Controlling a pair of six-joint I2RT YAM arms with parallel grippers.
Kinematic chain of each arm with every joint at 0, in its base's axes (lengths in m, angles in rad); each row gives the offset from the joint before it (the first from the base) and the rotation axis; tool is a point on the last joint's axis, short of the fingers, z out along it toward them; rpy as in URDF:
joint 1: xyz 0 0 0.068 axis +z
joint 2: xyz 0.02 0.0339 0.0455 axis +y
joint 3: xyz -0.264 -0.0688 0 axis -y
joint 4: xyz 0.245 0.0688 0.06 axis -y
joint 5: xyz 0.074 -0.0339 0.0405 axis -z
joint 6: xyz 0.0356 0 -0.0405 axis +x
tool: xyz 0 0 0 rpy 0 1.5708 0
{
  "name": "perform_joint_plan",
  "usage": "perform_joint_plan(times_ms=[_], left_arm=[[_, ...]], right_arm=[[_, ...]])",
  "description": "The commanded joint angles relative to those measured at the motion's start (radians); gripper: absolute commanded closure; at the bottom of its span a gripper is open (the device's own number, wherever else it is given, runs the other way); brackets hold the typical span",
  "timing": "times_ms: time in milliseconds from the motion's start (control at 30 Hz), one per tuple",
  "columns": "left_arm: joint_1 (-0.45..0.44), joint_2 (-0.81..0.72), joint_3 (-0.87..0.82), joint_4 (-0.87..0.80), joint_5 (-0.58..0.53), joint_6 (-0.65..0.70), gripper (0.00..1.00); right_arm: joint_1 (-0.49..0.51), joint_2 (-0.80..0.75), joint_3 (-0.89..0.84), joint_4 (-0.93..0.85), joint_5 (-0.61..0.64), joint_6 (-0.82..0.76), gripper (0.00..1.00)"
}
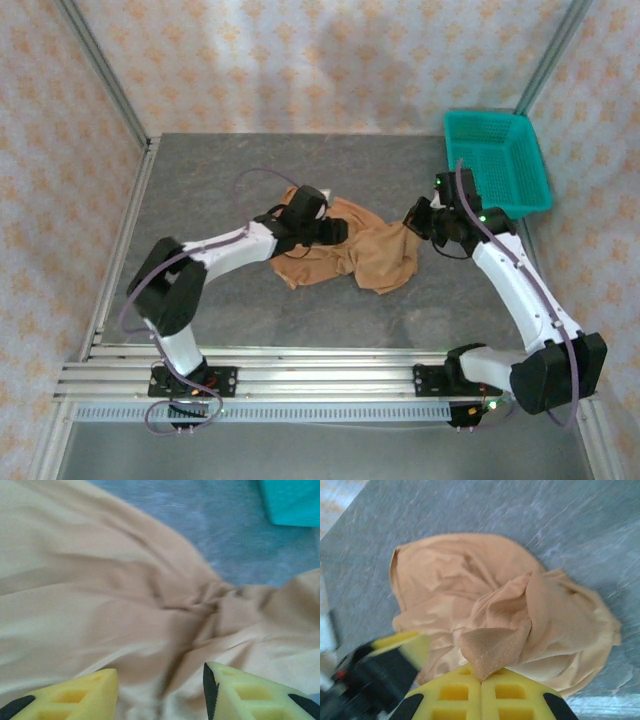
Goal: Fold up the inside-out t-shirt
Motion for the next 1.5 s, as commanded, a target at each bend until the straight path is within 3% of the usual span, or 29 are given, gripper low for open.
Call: perform_joint_plan(times_ms=[0,100,233,533,633,833,933,1033,1133,1233,1333,1467], left_arm=[[0.027,-0.157,-0.058,-0.262,-0.255,0.067,0.54],[0.031,-0.226,-0.131,-0.354,-0.31,0.033,0.58],[0.03,-0.268,-0.253,-0.278,-0.23,-0.043,0.57],[0.017,-0.147,-0.295,-0.185,-0.154,-0.129,0.54],[0.017,-0.109,-0.287,-0.176,-0.149,-0.149,0.63],[0.017,-0.087,-0.286,-0.168,-0.171,-0.181,1.0],[0.027,-0.151,-0.273,-0.22,-0.217,-0.166,1.0],[0.081,-0.283,-0.195,-0.351,-0.296,-0.112,1.0],[0.21,-0.449,-0.044,-0.482,-0.348,-0.031,1.0],[0.341,-0.576,0.098,-0.501,-0.37,0.015,1.0],[0.411,-0.607,0.213,-0.515,-0.355,0.057,1.0],[0.428,-0.575,0.3,-0.541,-0.31,0.073,1.0]], right_arm=[[-0.064,-0.017,0.023,-0.012,0.1,-0.05,1.0],[-0.11,-0.017,0.012,0.003,0.103,-0.06,1.0],[-0.122,0.029,0.0,0.03,0.06,-0.047,1.0],[-0.121,0.043,0.0,0.029,0.035,-0.043,1.0],[-0.121,0.04,0.0,0.03,0.034,-0.044,1.0],[-0.124,0.047,0.003,0.03,0.03,-0.049,1.0],[-0.132,0.055,0.02,0.031,0.03,-0.055,1.0],[-0.154,0.068,0.091,0.011,0.023,-0.07,1.0],[-0.193,0.075,0.257,-0.058,0.034,-0.099,1.0],[-0.218,0.055,0.402,-0.086,0.095,-0.098,1.0],[-0.221,0.049,0.473,-0.092,0.099,-0.083,1.0],[-0.221,0.048,0.474,-0.069,0.047,-0.061,1.0]])
